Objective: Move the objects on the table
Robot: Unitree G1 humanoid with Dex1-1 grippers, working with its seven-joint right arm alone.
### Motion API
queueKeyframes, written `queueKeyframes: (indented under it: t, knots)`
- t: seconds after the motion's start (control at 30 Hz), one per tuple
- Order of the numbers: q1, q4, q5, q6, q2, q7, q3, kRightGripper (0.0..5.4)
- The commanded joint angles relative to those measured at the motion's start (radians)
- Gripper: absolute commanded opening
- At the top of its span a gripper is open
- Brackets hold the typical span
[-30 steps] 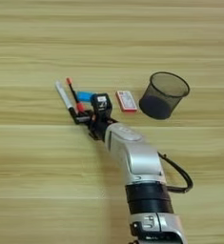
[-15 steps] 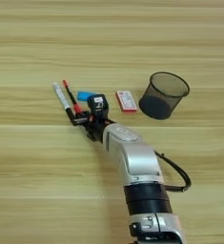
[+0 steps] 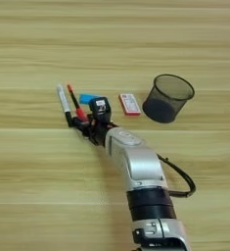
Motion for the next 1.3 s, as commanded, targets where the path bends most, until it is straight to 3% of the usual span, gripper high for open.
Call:
queueKeyframes:
  t: [0.03,0.43,0.67,0.87,1.3]
  knots:
    - [-0.041,-0.066,0.003,-0.032,-0.017,-0.019,-0.034,3.09]
    - [-0.036,-0.161,0.007,-0.026,-0.059,-0.059,-0.143,4.52]
    - [-0.079,-0.075,-0.005,-0.084,-0.055,-0.116,-0.201,5.31]
    - [-0.12,0.049,-0.038,-0.16,-0.072,-0.174,-0.226,5.37]
    - [-0.185,0.282,-0.036,-0.257,-0.104,-0.173,-0.236,5.37]
